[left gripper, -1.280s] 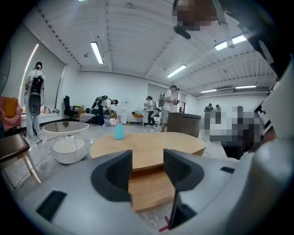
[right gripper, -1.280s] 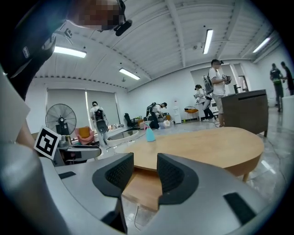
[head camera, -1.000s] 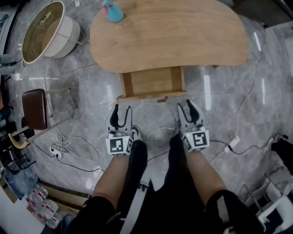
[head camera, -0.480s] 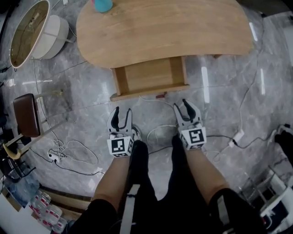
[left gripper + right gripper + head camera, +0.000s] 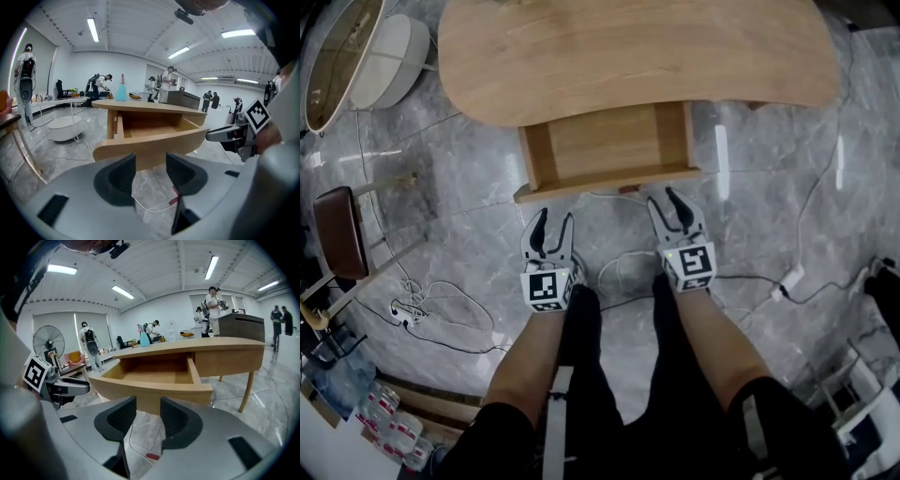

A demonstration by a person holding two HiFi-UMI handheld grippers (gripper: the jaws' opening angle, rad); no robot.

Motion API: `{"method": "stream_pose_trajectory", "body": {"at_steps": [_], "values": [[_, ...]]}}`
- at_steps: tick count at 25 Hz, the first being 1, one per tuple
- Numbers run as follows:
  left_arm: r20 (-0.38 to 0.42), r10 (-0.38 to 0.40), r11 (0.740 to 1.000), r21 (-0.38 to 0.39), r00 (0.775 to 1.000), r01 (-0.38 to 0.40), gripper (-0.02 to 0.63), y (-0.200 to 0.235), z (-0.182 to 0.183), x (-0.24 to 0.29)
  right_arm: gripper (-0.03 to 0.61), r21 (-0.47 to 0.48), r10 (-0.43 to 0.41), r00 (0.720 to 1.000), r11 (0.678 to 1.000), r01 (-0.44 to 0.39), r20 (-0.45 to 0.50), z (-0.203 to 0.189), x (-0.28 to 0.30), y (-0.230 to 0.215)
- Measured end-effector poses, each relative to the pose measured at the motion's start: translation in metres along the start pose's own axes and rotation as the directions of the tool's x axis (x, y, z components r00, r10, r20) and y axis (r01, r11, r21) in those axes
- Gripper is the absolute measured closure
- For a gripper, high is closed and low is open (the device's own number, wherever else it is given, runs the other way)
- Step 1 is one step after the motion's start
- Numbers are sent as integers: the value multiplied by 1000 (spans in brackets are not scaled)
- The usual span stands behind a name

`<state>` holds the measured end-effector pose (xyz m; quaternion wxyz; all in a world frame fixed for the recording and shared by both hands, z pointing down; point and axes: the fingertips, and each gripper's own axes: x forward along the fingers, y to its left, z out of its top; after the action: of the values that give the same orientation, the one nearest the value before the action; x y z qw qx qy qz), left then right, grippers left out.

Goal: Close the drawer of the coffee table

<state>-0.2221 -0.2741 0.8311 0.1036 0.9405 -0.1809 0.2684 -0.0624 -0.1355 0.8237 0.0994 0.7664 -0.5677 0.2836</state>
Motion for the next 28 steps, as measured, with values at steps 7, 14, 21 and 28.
{"method": "stream_pose_trajectory", "body": {"at_steps": [7, 14, 21, 28], "values": [[10, 7, 1000, -31, 1000, -7, 411, -2, -7, 27, 434, -24, 32, 999, 999, -33, -22, -10, 24, -9], [12, 23, 996, -82, 1000, -22, 440, 3, 0, 36, 434, 26, 38, 999, 999, -38, 4, -12, 29, -15], [25, 28, 996, -86, 999, -26, 440, 6, 19, 46, 434, 61, 37, 998, 997, -40, 55, 14, 33, -22], [75, 35, 998, -61, 997, -30, 440, 26, 54, 77, 434, -2, 45, 994, 999, -45, 99, 54, 64, -36]]}}
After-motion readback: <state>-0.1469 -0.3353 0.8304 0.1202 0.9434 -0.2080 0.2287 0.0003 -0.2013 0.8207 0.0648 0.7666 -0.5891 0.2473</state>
